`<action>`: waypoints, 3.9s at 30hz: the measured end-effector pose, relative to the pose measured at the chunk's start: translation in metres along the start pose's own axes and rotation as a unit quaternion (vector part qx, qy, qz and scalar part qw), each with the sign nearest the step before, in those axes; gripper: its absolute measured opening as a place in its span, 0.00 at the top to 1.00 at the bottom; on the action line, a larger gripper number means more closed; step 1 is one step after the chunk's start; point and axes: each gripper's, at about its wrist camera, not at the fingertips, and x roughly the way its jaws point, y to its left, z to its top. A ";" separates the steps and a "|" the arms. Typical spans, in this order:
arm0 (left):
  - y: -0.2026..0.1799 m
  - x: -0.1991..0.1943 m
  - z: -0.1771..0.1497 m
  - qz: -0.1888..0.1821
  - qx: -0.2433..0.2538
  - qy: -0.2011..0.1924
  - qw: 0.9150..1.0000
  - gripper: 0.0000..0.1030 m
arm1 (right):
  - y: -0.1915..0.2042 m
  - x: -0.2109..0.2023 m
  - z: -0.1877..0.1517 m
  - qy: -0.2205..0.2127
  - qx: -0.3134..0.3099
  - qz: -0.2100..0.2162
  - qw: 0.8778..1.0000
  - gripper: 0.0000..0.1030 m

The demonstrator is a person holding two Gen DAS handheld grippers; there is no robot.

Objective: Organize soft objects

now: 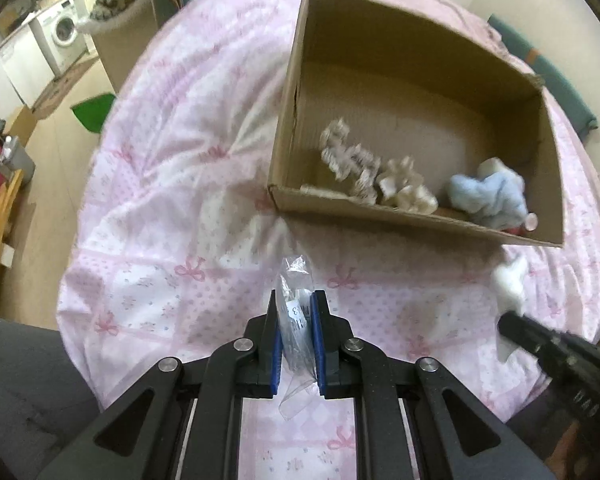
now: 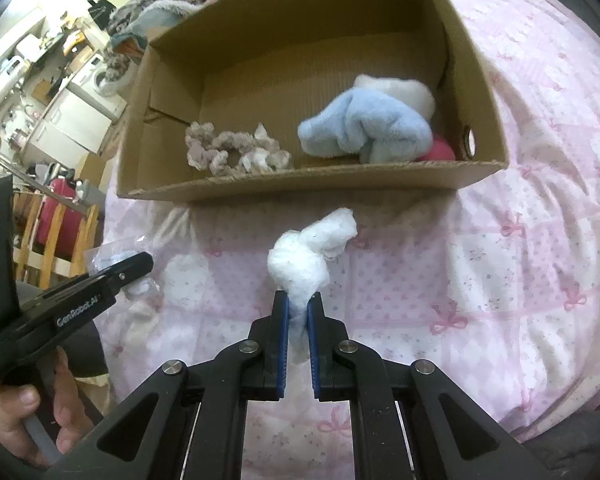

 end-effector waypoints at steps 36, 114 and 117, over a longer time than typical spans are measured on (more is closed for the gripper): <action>-0.056 -0.061 0.101 -0.057 0.102 -0.144 0.983 0.89 | -0.013 -0.074 0.078 -0.146 -0.012 0.008 0.989 0.90; -0.024 -0.075 0.085 -0.019 0.050 -0.182 0.982 0.36 | -0.001 -0.089 0.069 -0.205 -0.020 -0.014 0.978 0.05; -0.020 -0.085 0.075 -0.019 0.054 -0.184 0.981 0.33 | 0.004 -0.097 0.063 -0.211 -0.025 -0.019 0.977 0.04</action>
